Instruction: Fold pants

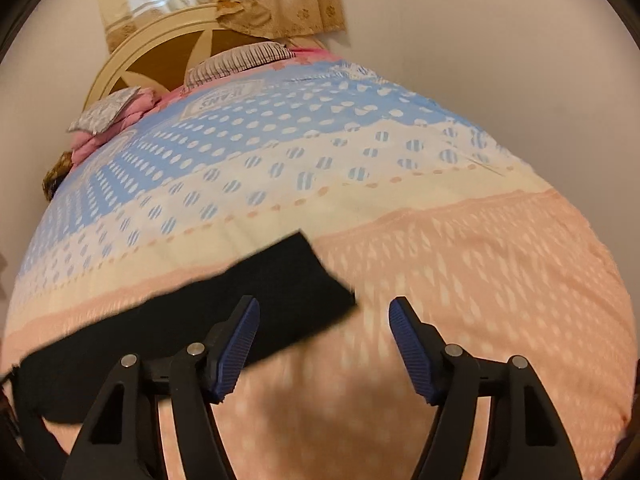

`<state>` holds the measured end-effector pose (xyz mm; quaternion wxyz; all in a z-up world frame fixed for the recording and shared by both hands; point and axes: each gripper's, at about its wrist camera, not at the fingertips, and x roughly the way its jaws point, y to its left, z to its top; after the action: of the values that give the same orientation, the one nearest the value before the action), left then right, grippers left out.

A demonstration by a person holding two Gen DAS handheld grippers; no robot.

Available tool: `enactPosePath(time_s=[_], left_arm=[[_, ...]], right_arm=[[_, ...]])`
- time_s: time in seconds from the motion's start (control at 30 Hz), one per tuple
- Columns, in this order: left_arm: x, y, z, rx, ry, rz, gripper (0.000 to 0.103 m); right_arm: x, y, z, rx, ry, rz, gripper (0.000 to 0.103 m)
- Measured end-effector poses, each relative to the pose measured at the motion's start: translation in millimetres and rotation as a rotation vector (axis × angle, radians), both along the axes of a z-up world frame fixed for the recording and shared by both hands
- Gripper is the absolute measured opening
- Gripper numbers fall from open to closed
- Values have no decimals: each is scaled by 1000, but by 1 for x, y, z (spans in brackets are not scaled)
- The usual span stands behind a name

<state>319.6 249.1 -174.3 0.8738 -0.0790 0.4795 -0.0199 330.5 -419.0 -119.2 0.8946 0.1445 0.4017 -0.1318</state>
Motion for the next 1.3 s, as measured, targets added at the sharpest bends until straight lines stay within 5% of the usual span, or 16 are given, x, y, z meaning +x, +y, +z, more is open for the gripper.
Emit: enactPosePath(time_s=[0.5, 0.53, 0.57, 0.6, 0.77, 1.3], left_arm=[[6, -7, -4, 0, -16, -5, 18], [7, -8, -4, -1, -19, -7, 17], [8, -9, -4, 2, -19, -9, 17], [9, -10, -4, 6, -19, -10, 16], [9, -11, 6, 5, -32, -20, 13], [-33, 0, 65, -116, -225, -20, 13]], right_arm=[[125, -27, -69, 168, 159, 96, 60], [127, -27, -72, 172, 171, 99, 49], [129, -25, -74, 163, 181, 115, 18], [130, -22, -74, 164, 178, 142, 9], [114, -12, -49, 102, 123, 170, 5], [-36, -2, 69, 24, -185, 192, 5]])
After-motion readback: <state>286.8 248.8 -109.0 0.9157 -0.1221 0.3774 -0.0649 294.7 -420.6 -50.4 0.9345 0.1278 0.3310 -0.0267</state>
